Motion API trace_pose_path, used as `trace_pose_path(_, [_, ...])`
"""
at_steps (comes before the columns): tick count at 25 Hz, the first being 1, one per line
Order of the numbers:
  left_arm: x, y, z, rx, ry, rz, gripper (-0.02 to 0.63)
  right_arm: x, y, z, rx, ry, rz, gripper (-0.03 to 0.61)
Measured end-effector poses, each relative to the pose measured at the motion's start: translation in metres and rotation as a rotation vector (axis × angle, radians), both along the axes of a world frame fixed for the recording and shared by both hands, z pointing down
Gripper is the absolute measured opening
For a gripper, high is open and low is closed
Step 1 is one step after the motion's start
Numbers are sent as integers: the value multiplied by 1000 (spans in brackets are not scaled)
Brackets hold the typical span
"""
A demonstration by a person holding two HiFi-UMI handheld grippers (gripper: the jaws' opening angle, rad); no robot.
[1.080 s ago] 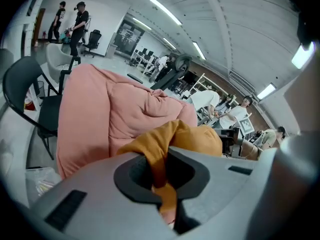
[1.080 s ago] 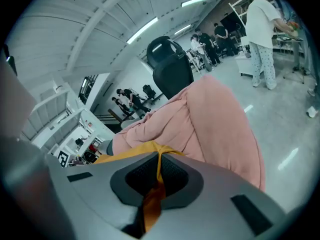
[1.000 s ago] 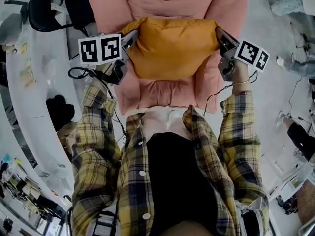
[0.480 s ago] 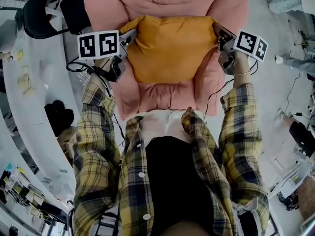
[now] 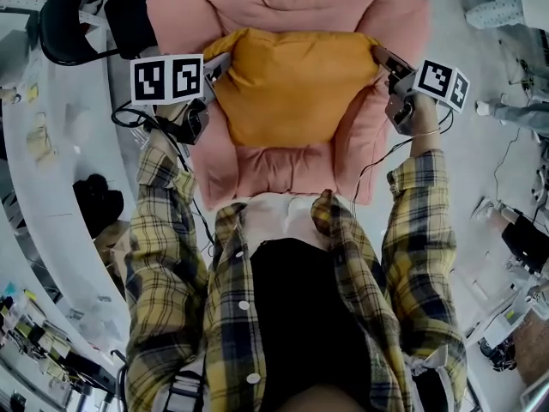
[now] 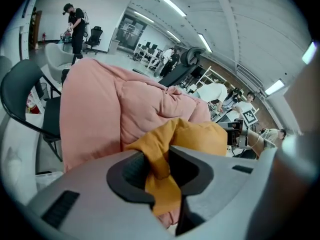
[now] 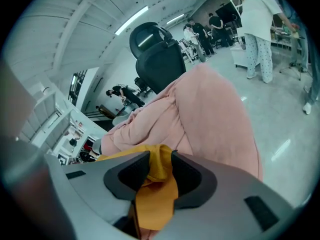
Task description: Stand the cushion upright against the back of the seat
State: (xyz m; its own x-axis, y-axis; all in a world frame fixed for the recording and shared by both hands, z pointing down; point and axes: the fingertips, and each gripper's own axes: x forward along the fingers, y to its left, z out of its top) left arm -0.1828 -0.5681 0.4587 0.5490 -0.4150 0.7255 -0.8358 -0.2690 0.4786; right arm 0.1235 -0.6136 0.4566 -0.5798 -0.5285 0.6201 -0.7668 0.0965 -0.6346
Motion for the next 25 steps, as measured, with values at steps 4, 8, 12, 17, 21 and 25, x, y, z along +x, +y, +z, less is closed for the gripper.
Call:
trace_pose_path(4, [-10,0,-8,43,-66,-10,159,3,1,-4,31,17,32,130])
trace_pose_path(8, [-23,-1,-22,93,-82,-28,204,8,2,-14,71,40,52,130])
trace_pose_path(12, [-28,0,-36,149,-109,-50,204,13,3,-30,128,48,58,130])
trace_pose_path(17, [-34,9,-57,210,-163,-65,204,21,12,-55,216,51,78,130])
trace_pose_path(21, [-35,24,-71,234,-140,-91,204,10,27,-80,290,43,40,130])
trace_pose_path(25, [-12,47,-98,288,-76,-100,202,-12,56,-116,408,35,-35,130])
